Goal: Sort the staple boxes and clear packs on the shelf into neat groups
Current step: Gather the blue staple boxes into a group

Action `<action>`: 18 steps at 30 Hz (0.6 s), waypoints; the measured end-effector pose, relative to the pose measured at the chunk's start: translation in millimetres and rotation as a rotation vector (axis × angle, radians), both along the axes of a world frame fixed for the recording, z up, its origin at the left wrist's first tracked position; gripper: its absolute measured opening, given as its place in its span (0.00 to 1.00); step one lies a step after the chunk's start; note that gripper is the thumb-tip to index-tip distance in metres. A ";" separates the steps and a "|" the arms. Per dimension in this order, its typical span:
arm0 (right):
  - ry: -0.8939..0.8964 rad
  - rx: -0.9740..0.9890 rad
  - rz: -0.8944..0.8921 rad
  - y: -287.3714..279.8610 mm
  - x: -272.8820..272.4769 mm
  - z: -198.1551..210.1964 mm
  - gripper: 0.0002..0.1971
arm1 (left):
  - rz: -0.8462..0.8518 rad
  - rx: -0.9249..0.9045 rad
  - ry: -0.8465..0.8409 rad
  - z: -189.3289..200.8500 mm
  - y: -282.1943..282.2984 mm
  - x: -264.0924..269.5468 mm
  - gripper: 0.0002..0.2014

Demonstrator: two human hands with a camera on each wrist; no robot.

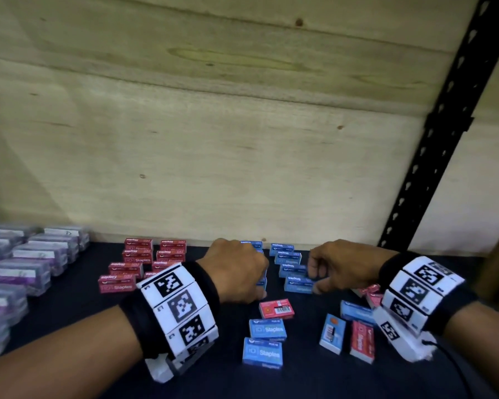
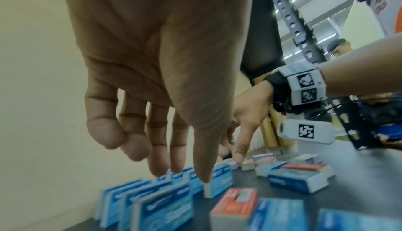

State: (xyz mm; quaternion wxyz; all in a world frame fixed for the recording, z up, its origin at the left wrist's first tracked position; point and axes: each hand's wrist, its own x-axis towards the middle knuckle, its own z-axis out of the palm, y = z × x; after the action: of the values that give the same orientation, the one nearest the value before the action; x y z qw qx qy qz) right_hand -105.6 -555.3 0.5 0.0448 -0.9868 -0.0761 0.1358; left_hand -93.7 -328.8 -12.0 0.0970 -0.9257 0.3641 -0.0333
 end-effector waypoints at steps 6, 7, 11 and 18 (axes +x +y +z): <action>0.156 -0.041 -0.089 -13.0 -35.3 10.2 0.17 | -0.034 0.114 0.077 2.9 -28.5 -17.0 0.19; 0.174 -0.048 -0.105 -15.0 -41.4 9.8 0.18 | -0.027 0.127 0.087 2.8 -32.7 -17.0 0.19; 0.207 -0.095 -0.159 -19.6 -58.9 5.9 0.23 | 0.003 0.165 0.111 -0.7 -43.5 -13.2 0.21; 0.204 -0.186 -0.176 -17.2 -80.4 -1.4 0.30 | 0.004 0.171 0.141 -3.7 -54.4 -15.7 0.21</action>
State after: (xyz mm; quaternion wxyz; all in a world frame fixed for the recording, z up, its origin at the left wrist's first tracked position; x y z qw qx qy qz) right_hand -186.0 -572.5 -0.9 -0.0273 -0.9707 0.0287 0.2371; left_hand -109.4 -383.3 -15.7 0.1498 -0.9148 0.3697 0.0632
